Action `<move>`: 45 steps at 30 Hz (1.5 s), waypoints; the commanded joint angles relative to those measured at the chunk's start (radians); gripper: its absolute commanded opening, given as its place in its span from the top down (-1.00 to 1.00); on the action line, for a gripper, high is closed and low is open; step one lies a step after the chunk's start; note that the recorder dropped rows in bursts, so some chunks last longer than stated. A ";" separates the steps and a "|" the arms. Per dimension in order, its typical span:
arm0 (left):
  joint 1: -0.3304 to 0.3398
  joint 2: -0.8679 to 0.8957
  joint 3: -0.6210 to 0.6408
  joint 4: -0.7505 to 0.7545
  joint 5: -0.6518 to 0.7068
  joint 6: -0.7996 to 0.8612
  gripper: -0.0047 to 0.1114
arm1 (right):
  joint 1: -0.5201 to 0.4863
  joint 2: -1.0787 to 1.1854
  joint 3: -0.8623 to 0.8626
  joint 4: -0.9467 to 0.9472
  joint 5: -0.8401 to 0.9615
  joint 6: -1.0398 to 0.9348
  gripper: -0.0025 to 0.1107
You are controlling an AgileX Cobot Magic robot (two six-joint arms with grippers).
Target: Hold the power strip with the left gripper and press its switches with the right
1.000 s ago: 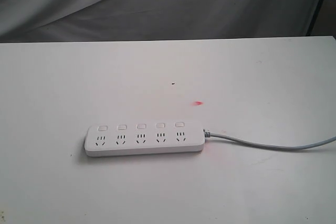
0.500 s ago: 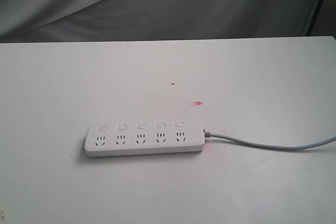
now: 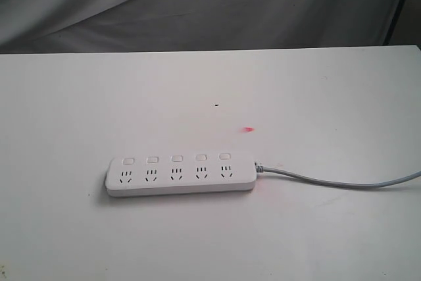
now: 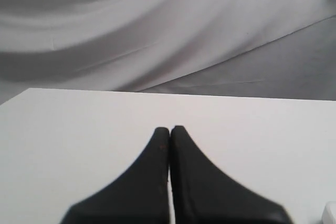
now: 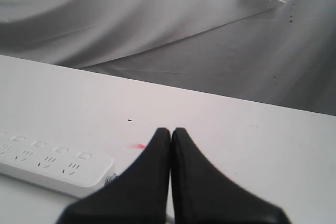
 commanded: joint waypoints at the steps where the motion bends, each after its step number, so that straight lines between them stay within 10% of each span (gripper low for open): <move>1: 0.001 -0.005 0.011 -0.015 -0.002 -0.010 0.91 | -0.007 -0.005 0.003 -0.012 -0.002 0.002 0.96; 45: 0.001 -0.005 0.011 -0.218 0.135 0.269 0.91 | -0.007 -0.005 0.003 -0.012 -0.002 0.002 0.96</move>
